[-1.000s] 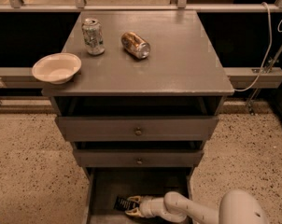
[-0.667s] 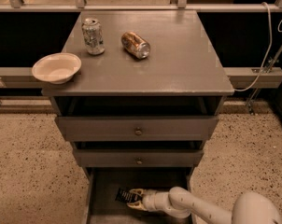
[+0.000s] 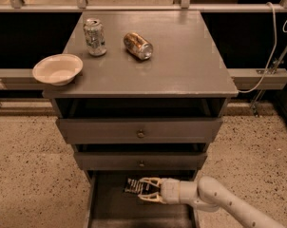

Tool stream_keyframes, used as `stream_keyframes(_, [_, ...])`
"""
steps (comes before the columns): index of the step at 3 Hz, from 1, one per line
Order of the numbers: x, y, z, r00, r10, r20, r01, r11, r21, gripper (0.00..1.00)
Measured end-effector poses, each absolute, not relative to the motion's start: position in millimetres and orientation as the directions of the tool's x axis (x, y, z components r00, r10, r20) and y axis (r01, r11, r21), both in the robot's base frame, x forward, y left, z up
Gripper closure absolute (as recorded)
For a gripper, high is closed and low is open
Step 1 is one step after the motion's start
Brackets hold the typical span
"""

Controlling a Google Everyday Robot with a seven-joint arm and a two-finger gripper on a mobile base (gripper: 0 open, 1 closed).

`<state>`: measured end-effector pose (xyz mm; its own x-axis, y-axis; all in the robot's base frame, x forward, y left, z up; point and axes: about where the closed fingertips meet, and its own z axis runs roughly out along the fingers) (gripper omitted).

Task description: Pick rxbar chocolate from bottom drawer and place on counter

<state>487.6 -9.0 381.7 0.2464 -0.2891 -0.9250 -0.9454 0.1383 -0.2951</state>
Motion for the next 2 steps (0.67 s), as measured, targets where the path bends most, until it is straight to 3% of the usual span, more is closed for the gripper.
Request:
stream_keyframes(1, [466.9, -29.3, 454.7, 0.341, -0.205, -0.918, -0.932, 0.051, -0.358, 1.0])
stream_keyframes(2, [450.4, -26.8, 463.5, 0.35, -0.165, -0.922, -0.935, -0.007, -0.353, 1.0])
